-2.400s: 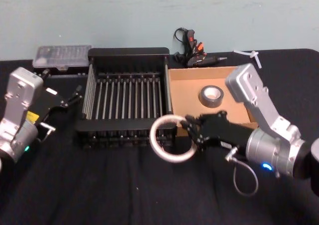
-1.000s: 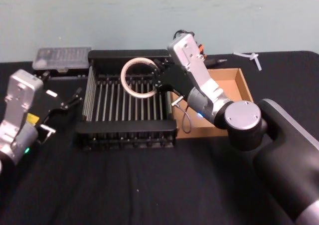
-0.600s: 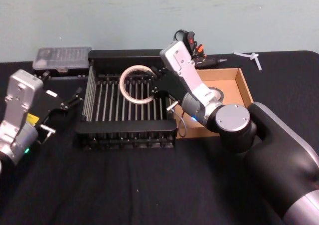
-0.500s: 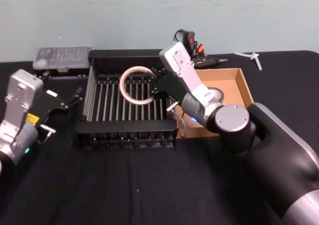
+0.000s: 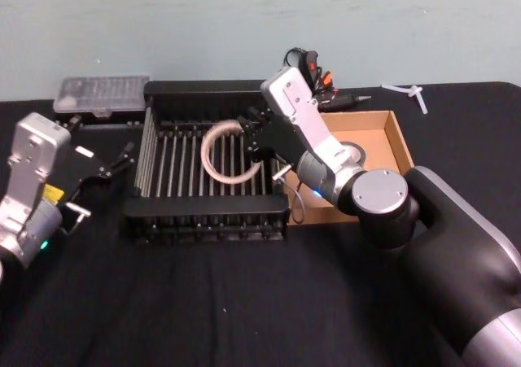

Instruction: Pick up the white tape and place it into the black box , Pick up the silver tape and place it into the brown box.

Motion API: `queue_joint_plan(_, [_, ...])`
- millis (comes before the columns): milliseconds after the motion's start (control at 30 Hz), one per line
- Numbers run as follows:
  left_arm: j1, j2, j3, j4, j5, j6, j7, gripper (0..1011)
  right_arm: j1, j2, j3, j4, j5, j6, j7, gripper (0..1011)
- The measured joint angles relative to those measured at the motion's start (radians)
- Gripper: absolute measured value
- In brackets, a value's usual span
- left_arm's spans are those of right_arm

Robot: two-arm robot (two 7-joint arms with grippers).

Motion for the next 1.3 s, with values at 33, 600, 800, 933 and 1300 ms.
queue_joint_plan(33, [0.0, 0.0, 0.0, 0.0, 0.0, 0.0, 0.0, 1001, 0.0, 0.0, 0.0, 0.0, 0.0, 0.0, 0.0, 207])
queue_joint_plan(600, [0.0, 0.0, 0.0, 0.0, 0.0, 0.0, 0.0, 1001, -0.001, 0.001, 0.0, -0.002, 0.003, 0.0, 0.001, 762])
queue_joint_plan(800, [0.0, 0.0, 0.0, 0.0, 0.0, 0.0, 0.0, 1001, -0.005, 0.002, 0.004, -0.009, 0.003, 0.0, 0.006, 921])
queue_joint_plan(933, [0.0, 0.0, 0.0, 0.0, 0.0, 0.0, 0.0, 1001, -0.027, 0.012, 0.019, -0.049, 0.001, 0.008, 0.016, 1002])
queue_joint_plan(1300, [0.0, 0.0, 0.0, 0.0, 0.0, 0.0, 0.0, 1001, -0.092, 0.062, 0.086, -0.179, -0.01, 0.037, -0.001, 1002])
